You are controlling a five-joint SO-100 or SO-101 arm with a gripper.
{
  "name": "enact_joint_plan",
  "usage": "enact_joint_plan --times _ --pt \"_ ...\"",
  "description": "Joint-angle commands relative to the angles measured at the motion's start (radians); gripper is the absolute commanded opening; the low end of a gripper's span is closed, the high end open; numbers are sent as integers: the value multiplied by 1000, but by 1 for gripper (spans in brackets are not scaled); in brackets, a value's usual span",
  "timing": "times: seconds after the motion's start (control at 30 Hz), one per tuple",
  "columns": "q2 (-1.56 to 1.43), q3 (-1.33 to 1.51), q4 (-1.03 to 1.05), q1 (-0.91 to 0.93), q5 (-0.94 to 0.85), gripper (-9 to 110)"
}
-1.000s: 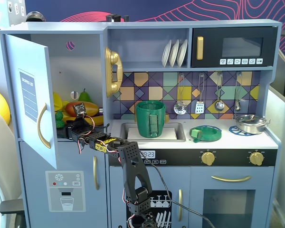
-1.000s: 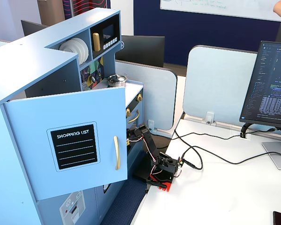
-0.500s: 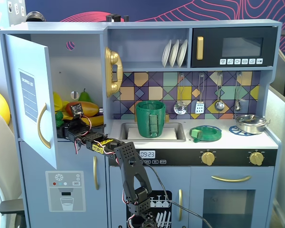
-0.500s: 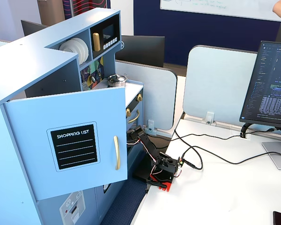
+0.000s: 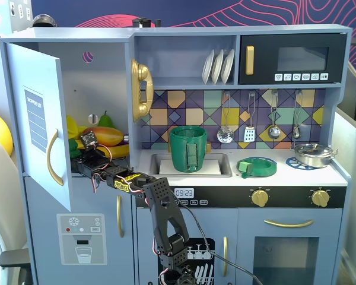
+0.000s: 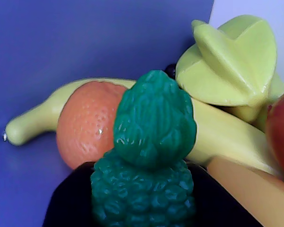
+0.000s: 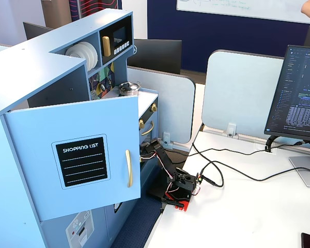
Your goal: Pick up the green pineapple from the left cabinet and place it in the green recipient
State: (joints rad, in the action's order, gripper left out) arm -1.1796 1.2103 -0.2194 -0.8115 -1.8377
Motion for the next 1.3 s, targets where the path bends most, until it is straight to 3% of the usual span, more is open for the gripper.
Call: enact_joint_plan --times 0.0,0.27,0.7,1.0,1.17,1.27 --pt "-195 89 34 -5 -37 0" --pt "-684 442 150 -15 -75 0" --pt "-1335 634 479 -20 -133 0" --pt "-1663 703 623 368 -2 0" --pt "-1655 623 687 764 135 0" --pt "-1582 580 658 893 167 0"
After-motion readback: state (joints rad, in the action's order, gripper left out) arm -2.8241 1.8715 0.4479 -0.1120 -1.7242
